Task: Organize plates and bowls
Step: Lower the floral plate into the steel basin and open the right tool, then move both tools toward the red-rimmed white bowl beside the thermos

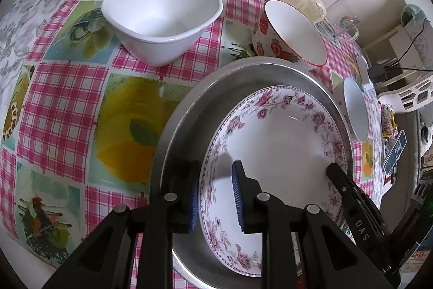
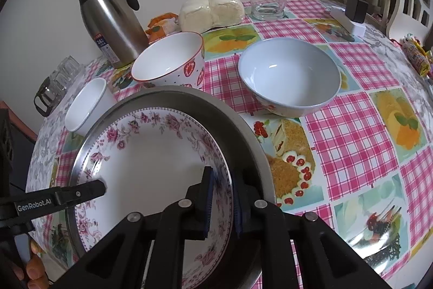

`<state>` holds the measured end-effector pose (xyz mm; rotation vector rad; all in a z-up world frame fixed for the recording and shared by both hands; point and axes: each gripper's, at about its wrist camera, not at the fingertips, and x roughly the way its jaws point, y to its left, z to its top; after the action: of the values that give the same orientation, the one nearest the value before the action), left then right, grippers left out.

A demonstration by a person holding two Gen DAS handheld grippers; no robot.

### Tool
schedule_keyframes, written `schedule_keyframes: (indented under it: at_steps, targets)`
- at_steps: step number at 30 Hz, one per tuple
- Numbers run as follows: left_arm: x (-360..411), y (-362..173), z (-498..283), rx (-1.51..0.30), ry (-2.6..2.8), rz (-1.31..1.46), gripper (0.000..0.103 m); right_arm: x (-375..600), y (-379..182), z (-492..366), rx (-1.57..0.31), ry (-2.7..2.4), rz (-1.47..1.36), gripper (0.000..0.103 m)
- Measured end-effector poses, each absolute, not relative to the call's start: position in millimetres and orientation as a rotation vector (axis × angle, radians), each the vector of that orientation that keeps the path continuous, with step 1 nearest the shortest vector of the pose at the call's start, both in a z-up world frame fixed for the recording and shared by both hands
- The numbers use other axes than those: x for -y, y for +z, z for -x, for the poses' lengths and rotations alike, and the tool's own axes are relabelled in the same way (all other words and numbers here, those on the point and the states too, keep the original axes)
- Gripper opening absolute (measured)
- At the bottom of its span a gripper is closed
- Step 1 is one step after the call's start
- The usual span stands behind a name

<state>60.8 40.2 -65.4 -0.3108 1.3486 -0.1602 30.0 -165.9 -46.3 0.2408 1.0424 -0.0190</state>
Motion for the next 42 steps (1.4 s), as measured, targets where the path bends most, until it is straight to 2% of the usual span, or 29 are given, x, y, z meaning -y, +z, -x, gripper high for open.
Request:
schedule_keyframes:
  at_steps: [16, 26, 27, 28, 29, 30, 32, 35, 38, 40, 42]
  targets:
    - [-37.0, -66.0, -59.0, -1.360, -0.131, 0.291, 0.024, 163.7, -46.9, -31.0, -1.069, 0.001, -0.212, 0.017]
    - [-34.1, -39.3, -57.5, -1.259, -0.098, 0.230, 0.027, 169.9, -30.2, -26.1, -1.004, -0.026, -0.203, 0.018]
    - [-32.2, -35.0, -57.0, -1.242, -0.093, 0.212, 0.030, 170.1, -27.4, -25.1, -0.992, -0.029, -0.198, 0.018]
    - [-30.8, -32.5, -56.6, -1.232, -0.092, 0.204, 0.041, 169.6, -25.4, -24.4, -0.981, -0.031, -0.187, 0.018]
    - [-29.0, -29.4, -56.0, -1.220, -0.093, 0.196, 0.047, 169.0, -23.6, -23.9, -0.971, -0.030, -0.179, 0.024]
    - [-28.1, -28.3, -56.2, -1.214, -0.095, 0.194, 0.055, 168.5, -21.6, -23.4, -0.962, -0.028, -0.172, 0.035]
    - [-25.7, -25.7, -56.4, -1.206, -0.086, 0.174, 0.056, 167.9, -18.2, -22.2, -0.943, -0.028, -0.160, 0.049]
    - [-21.2, -26.3, -59.0, -1.207, -0.060, 0.143, 0.060, 167.7, -14.7, -21.8, -0.927, -0.024, -0.150, 0.051]
    - [-21.5, -28.0, -59.7, -1.209, -0.038, 0.119, 0.067, 168.3, -14.3, -22.1, -0.919, -0.030, -0.140, 0.065]
    - [-22.3, -28.2, -59.8, -1.208, -0.024, 0.111, 0.077, 168.8, -14.0, -22.5, -0.913, -0.032, -0.136, 0.071]
    - [-22.9, -28.0, -59.8, -1.203, -0.012, 0.109, 0.081, 169.4, -14.1, -22.9, -0.910, -0.032, -0.132, 0.079]
